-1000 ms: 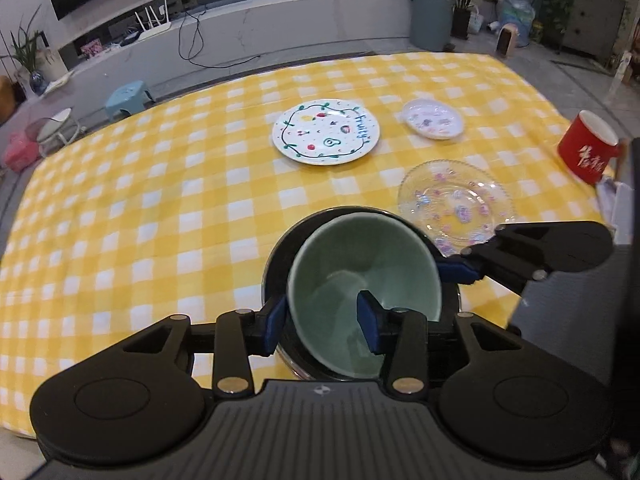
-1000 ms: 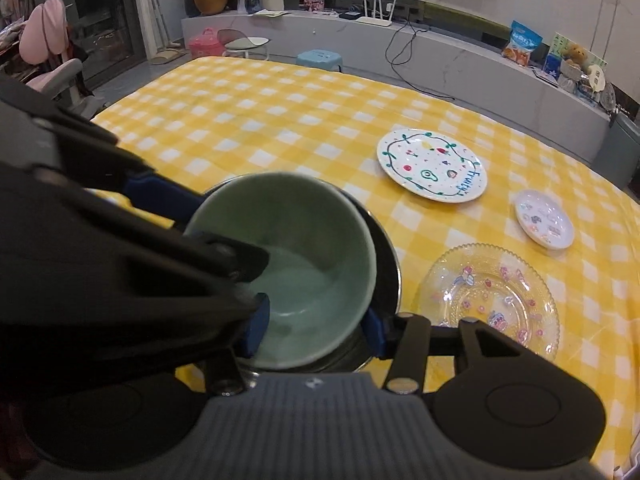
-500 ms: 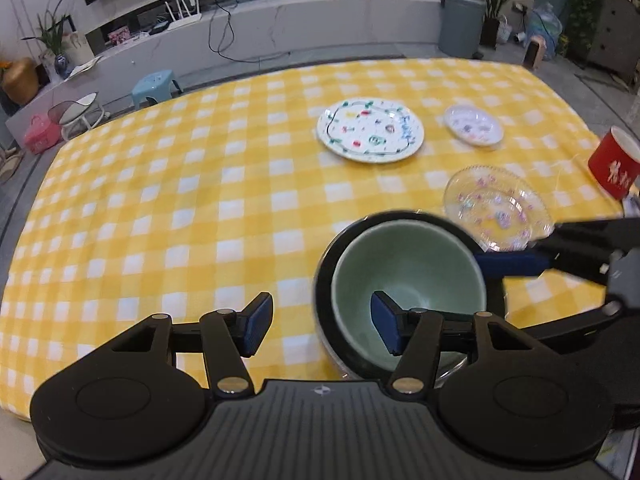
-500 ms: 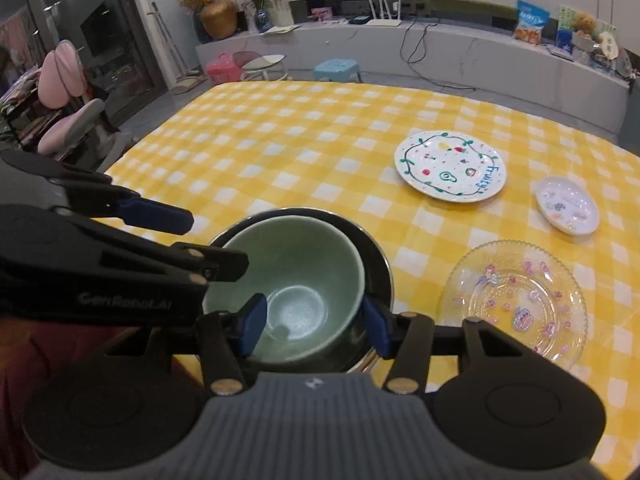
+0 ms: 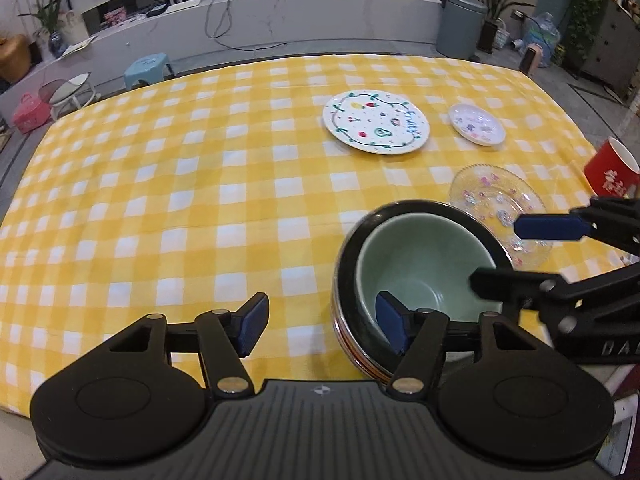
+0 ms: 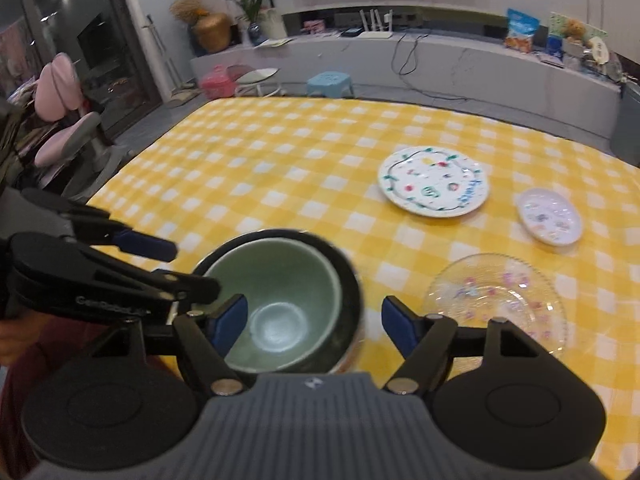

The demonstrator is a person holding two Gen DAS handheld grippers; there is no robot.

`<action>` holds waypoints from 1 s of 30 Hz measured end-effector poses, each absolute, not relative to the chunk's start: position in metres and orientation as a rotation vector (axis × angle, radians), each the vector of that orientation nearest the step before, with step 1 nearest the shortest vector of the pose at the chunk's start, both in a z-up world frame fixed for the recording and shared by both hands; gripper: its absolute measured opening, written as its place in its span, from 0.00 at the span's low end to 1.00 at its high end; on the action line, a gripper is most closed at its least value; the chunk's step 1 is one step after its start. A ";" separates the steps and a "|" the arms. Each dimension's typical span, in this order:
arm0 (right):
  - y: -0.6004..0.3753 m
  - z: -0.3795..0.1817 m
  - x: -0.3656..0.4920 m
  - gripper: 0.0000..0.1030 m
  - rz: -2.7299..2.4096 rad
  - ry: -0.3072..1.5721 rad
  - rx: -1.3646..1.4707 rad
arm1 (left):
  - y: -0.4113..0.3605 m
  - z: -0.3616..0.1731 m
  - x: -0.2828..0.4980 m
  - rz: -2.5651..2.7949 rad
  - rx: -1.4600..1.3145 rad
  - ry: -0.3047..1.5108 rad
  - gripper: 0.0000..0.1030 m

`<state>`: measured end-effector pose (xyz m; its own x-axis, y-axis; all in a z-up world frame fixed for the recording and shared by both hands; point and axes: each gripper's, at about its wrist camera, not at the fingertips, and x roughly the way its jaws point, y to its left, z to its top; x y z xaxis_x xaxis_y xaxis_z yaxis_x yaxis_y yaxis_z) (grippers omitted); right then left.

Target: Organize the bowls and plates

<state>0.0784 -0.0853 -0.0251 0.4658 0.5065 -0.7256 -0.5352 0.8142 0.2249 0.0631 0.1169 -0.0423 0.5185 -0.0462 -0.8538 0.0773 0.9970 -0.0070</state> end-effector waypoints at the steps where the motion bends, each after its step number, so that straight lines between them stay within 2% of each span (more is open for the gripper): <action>1: -0.087 -0.026 0.080 0.62 0.630 0.883 -0.027 | 0.118 -0.043 0.063 -0.074 0.030 1.024 0.71; 4: -0.089 -0.032 0.084 0.53 0.597 0.884 -0.044 | 0.119 -0.044 0.063 -0.083 0.029 1.024 0.72; 9: -0.087 -0.045 0.090 0.53 0.575 0.927 -0.065 | 0.122 -0.050 0.065 -0.097 0.026 1.030 0.79; 13: -0.089 -0.053 0.093 0.54 0.595 0.956 -0.025 | 0.129 -0.061 0.071 -0.114 -0.020 1.053 0.86; 18: -0.094 -0.055 0.096 0.56 0.605 0.968 0.020 | 0.138 -0.069 0.074 -0.123 -0.071 1.077 0.89; 21: -0.095 -0.060 0.098 0.64 0.571 0.969 0.025 | 0.136 -0.070 0.075 -0.118 -0.058 1.068 0.92; 23: -0.097 -0.059 0.097 0.65 0.557 0.965 0.045 | 0.136 -0.070 0.076 -0.095 -0.058 1.089 0.91; 25: -0.101 -0.052 0.097 0.65 0.557 0.948 0.080 | 0.135 -0.068 0.074 -0.091 -0.044 1.090 0.84; 30: -0.123 -0.013 0.093 0.65 0.532 0.823 0.111 | 0.135 -0.054 0.069 -0.071 -0.038 1.042 0.78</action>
